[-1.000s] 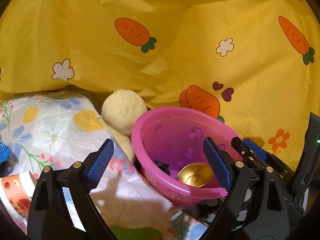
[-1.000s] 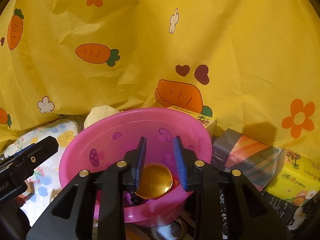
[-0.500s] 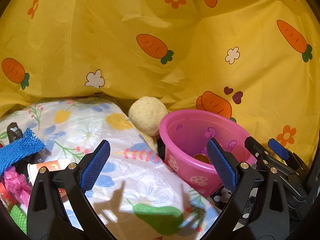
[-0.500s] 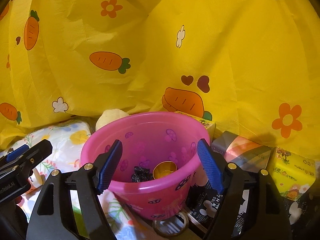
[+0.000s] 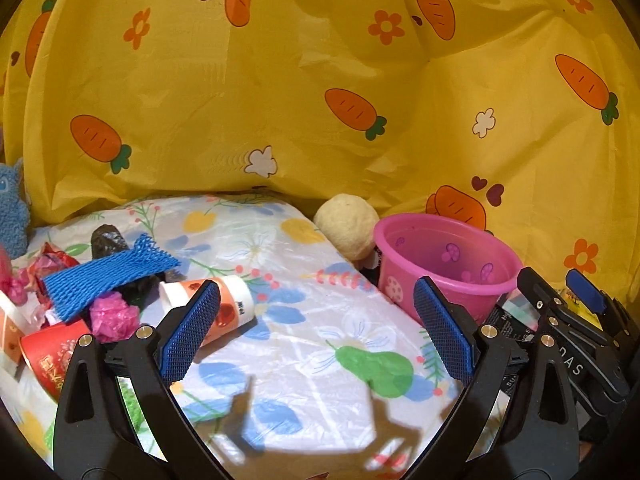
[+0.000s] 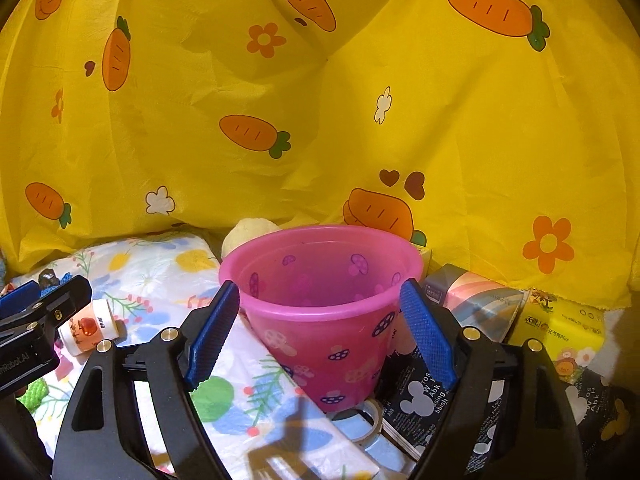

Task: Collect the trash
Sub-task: 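Move both open tools back toward the remaining trash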

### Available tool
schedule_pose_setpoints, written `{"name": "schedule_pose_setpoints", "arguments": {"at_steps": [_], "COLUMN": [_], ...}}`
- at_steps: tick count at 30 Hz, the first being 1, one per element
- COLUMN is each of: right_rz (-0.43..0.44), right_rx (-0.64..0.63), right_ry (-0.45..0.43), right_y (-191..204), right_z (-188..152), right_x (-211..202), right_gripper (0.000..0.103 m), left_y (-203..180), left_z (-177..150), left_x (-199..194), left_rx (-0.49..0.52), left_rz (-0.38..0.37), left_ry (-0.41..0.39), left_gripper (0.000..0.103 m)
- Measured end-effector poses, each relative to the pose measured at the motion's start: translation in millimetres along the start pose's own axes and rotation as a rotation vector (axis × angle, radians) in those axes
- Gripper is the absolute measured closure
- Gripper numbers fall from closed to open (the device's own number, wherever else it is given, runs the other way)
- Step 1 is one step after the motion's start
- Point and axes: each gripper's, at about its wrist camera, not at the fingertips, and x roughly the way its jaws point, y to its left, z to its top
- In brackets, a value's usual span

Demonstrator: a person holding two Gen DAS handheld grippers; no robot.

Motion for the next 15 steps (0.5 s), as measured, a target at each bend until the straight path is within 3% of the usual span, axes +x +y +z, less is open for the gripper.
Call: {"name": "schedule_pose_setpoints", "arguments": {"at_steps": [5, 15], "right_rz": [0.021, 0.072], "right_rx": [-0.003, -0.009], "right_ry": [-0.007, -0.001], "right_y": [13.2, 39.6], "right_z": [-8.1, -28.9], "right_x": [-17.3, -46.7], "right_gripper": [0.023, 0.022], "left_y": [22.1, 49.4], "left_z": [-15.9, -39.5], "left_x": [-22.6, -55.4], "left_rx": [-0.012, -0.037], "left_rz": [0.058, 0.084], "left_ry": [-0.001, -0.002], "left_gripper": [0.007, 0.007]}}
